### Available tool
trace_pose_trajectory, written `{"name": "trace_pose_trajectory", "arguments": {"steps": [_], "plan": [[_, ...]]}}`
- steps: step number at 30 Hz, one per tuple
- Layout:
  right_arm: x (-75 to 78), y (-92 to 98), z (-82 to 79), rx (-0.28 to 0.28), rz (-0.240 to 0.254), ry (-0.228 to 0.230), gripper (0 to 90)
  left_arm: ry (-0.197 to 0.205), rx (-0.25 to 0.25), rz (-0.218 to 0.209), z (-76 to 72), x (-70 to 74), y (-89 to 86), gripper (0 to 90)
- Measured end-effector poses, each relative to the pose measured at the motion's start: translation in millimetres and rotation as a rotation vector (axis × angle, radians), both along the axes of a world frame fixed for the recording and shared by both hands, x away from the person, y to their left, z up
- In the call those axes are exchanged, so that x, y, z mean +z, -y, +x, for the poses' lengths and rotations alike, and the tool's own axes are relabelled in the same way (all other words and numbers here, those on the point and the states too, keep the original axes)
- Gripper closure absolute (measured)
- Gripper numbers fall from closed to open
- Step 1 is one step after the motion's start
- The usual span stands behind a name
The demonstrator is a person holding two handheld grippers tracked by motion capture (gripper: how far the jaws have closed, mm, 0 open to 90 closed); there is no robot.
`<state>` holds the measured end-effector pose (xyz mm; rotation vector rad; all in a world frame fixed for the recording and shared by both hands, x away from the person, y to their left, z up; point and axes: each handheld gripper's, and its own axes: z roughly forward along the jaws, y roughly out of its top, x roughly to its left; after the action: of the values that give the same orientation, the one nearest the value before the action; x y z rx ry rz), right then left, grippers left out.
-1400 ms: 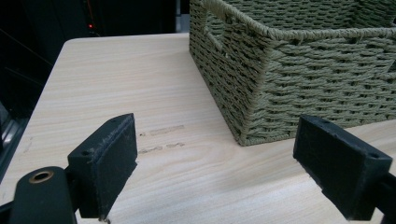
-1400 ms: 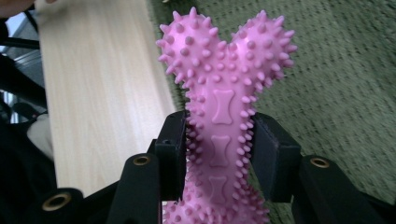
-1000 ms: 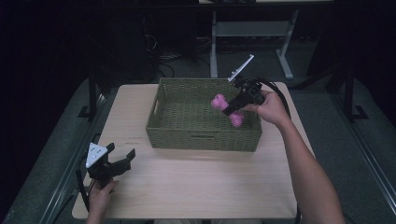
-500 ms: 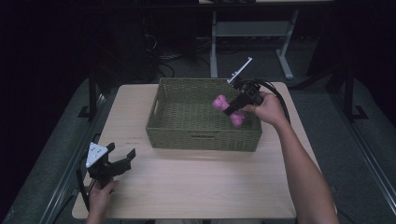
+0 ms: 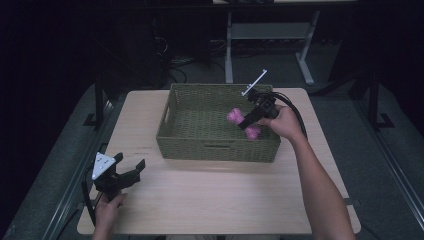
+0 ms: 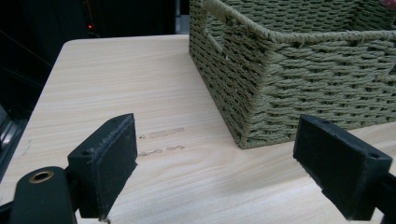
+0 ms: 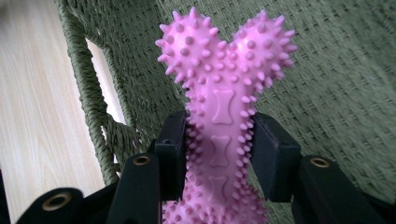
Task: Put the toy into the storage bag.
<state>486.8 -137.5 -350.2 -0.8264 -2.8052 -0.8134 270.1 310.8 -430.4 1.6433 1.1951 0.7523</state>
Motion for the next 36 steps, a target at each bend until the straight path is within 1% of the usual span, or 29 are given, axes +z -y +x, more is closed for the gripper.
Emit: {"name": "trace_pose_trajectory", "arguments": {"steps": [1, 4, 5, 10, 11, 14, 19, 23, 27, 28, 30, 31, 32, 34, 36], "plan": [[-4.6, 0.0, -0.7, -0.005, -0.003, -0.004, 57.4, -0.002, 0.000, -0.001, 0.1, -0.1, 0.0, 13.0], [-7.7, -0.8, -1.4, -0.002, -0.012, -0.011, 57.4, 0.000, 0.001, -0.003, 0.1, -0.1, -0.2, 12.9], [-9.9, -2.5, -2.2, 0.004, -0.026, -0.012, 57.4, 0.000, 0.000, -0.003, 0.1, -0.1, -0.1, 12.9], [-13.6, -5.5, -3.4, 0.013, -0.019, -0.023, 57.3, 0.000, -0.001, -0.002, -0.5, 0.4, -0.1, 12.9], [-16.1, -6.0, -3.8, 0.012, -0.024, -0.021, 57.3, 0.001, 0.002, -0.002, -0.5, 0.4, -0.3, 12.9], [-19.9, -5.1, -4.0, 0.014, -0.017, -0.027, 57.3, -0.001, 0.001, -0.002, -0.4, 0.2, -0.2, 13.0], [-24.2, -5.3, -5.3, 0.009, -0.028, -0.034, 57.3, -0.001, -0.002, 0.001, -0.1, 0.2, 1.0, 13.0], [-23.6, -6.5, -5.1, 0.011, -0.019, -0.030, 57.1, 0.001, 0.000, -0.001, -0.5, 0.5, 0.2, 12.9], [-24.9, -8.5, -5.6, 0.013, -0.024, -0.038, 56.4, 0.001, 0.002, -0.004, -0.6, 0.7, 0.0, 13.0], [-25.6, -10.0, -6.2, 0.013, -0.031, -0.042, 56.1, 0.001, 0.002, -0.004, -0.6, 0.7, 0.0, 12.9], [-26.0, -10.5, -6.4, 0.014, -0.034, -0.038, 56.6, 0.001, 0.002, -0.004, -0.6, 0.7, -0.1, 13.0], [-25.1, -10.9, -6.2, 0.013, -0.013, -0.041, 54.5, 0.003, 0.001, -0.001, -0.7, 0.9, -0.1, 12.9], [-24.0, -11.1, -6.2, 0.008, -0.005, -0.037, 52.8, 0.003, 0.001, -0.002, -0.7, 0.9, -0.1, 12.9], [-22.1, -11.8, -6.8, 0.002, -0.001, -0.032, 50.1, 0.003, 0.002, -0.003, -0.7, 0.9, 0.0, 12.9], [-20.9, -12.0, -7.3, -0.001, -0.004, -0.025, 49.2, 0.003, 0.000, -0.001, -0.8, 0.9, 0.3, 12.9]]}}
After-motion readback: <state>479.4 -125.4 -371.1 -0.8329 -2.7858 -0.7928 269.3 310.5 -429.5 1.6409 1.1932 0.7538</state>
